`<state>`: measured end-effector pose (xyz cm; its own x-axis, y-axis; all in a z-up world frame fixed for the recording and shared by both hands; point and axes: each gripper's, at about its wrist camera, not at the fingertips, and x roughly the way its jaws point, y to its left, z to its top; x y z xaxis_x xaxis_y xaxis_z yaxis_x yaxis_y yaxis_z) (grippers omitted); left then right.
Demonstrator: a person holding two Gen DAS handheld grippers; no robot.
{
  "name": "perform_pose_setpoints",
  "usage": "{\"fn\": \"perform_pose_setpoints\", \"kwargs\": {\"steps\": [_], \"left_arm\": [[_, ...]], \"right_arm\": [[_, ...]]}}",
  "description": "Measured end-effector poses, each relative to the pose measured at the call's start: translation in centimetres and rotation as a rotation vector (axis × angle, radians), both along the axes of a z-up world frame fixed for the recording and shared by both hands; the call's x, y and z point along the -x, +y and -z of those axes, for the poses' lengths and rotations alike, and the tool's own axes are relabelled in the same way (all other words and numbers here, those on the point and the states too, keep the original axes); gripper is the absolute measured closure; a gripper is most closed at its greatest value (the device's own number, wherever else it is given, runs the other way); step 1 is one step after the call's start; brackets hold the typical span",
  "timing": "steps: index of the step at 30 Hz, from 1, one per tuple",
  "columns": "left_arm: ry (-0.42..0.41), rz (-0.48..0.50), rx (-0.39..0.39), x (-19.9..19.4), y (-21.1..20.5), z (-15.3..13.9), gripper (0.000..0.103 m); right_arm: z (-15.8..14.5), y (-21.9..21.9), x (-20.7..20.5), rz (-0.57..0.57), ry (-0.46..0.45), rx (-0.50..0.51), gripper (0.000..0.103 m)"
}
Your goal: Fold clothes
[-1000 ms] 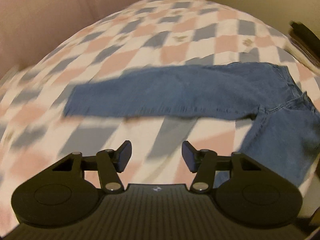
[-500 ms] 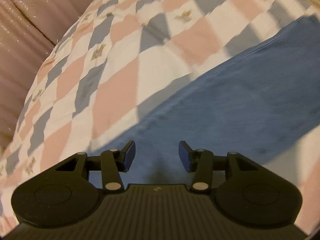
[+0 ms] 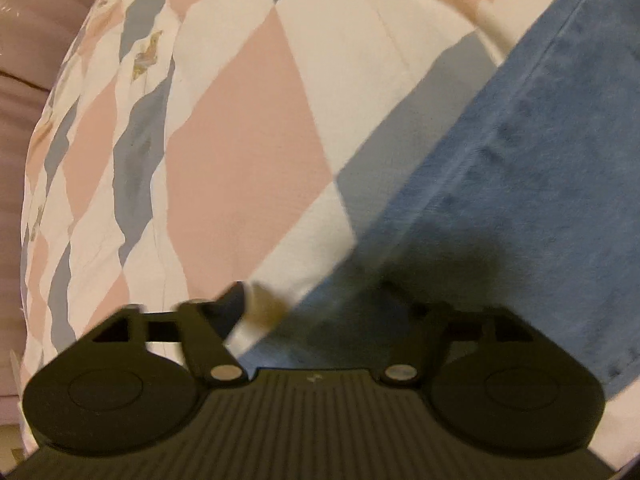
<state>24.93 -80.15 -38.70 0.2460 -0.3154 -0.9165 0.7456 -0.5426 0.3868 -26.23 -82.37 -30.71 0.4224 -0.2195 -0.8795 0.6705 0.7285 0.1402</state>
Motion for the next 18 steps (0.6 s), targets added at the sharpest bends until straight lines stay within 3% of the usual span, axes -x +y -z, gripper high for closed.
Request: {"fn": "perform_pose_setpoints", "kwargs": {"steps": [2, 4, 5, 7, 8, 9, 14, 16, 18], "left_arm": [[0.029, -0.023, -0.032, -0.4, -0.6, 0.7, 0.023], [0.082, -0.032, -0.066, -0.8, -0.8, 1.0, 0.041], [0.117, -0.024, -0.087, -0.9, -0.7, 0.9, 0.065], [0.115, 0.022, -0.098, -0.6, 0.1, 0.7, 0.078], [0.099, 0.055, -0.102, -0.3, 0.7, 0.7, 0.092], [0.084, 0.087, -0.107, -0.1, 1.3, 0.6, 0.1], [0.039, 0.129, -0.035, -0.2, 4.6, -0.5, 0.101], [0.036, 0.126, -0.007, -0.1, 5.9, -1.4, 0.101], [0.028, 0.127, 0.034, 0.2, 7.6, -2.7, 0.101]], "right_arm": [[0.6, -0.3, -0.4, -0.017, 0.006, 0.001, 0.03], [1.5, -0.8, -0.6, -0.026, 0.017, -0.003, 0.03], [1.8, -1.0, -0.7, -0.03, 0.018, -0.004, 0.03], [2.4, -1.5, -0.9, -0.037, 0.016, -0.009, 0.03], [2.6, -1.8, -1.0, -0.041, 0.011, -0.013, 0.029], [2.8, -2.0, -1.1, -0.044, 0.007, -0.022, 0.029], [3.7, -2.3, -2.1, -0.099, 0.004, -0.058, 0.029], [4.2, -1.7, -2.6, -0.134, 0.028, -0.08, 0.051], [4.0, -0.7, -2.9, -0.162, 0.061, -0.054, 0.085]]}}
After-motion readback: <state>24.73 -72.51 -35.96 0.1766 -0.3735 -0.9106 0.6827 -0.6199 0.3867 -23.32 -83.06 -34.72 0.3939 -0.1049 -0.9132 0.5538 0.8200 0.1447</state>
